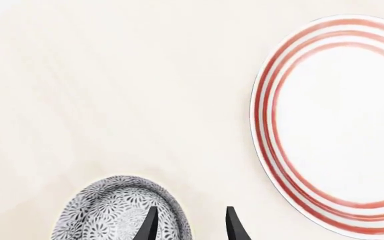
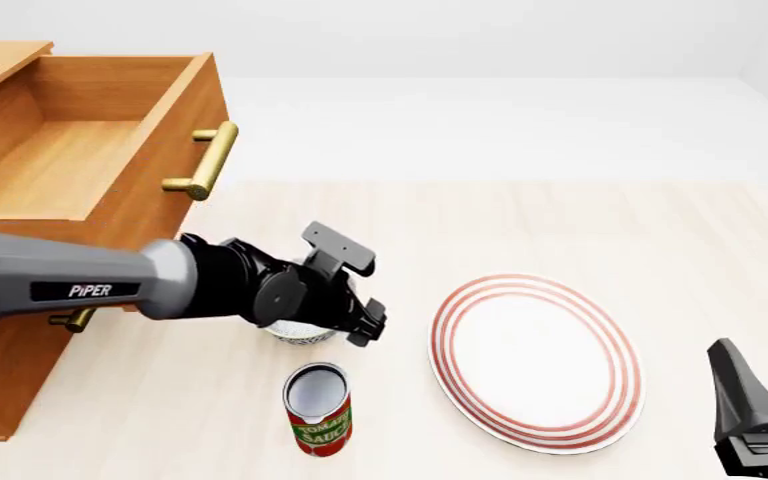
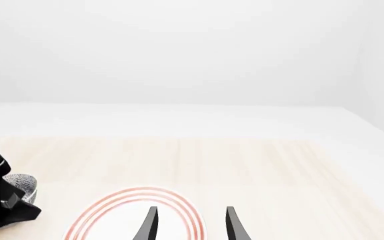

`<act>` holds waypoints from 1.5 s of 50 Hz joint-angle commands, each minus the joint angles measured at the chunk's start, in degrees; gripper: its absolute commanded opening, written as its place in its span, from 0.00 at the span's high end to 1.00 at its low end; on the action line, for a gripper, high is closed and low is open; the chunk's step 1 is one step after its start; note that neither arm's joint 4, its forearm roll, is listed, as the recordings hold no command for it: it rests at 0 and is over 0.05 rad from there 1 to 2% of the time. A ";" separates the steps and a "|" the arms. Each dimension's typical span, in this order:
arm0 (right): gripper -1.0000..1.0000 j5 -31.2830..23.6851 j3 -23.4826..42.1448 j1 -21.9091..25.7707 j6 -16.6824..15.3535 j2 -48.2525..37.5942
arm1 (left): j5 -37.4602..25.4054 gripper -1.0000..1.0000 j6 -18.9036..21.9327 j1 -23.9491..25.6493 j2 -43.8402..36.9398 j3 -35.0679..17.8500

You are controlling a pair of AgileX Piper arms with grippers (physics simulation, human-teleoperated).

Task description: Put the bowl in the top drawer of the cabinet.

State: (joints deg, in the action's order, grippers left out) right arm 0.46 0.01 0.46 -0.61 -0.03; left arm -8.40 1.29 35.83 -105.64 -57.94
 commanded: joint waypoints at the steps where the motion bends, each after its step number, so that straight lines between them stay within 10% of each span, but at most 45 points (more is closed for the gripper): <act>1: 0.00 0.06 0.00 -0.01 -0.01 0.00 | 0.76 0.00 -0.75 0.42 -0.75 0.05; 32: 0.00 0.03 0.00 0.10 -0.08 0.00 | 2.05 0.00 -1.54 -0.34 -2.56 -0.07; 33: 0.00 0.00 0.00 0.09 -0.03 0.00 | 2.11 1.00 -1.14 -0.73 -2.38 -0.13; 75: 0.00 0.11 0.00 0.02 -0.19 0.00 | -11.09 1.00 3.69 0.74 9.78 -9.14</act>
State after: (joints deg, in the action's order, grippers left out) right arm 0.60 0.01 0.50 -0.77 -0.02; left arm -15.16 3.42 35.61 -100.05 -63.70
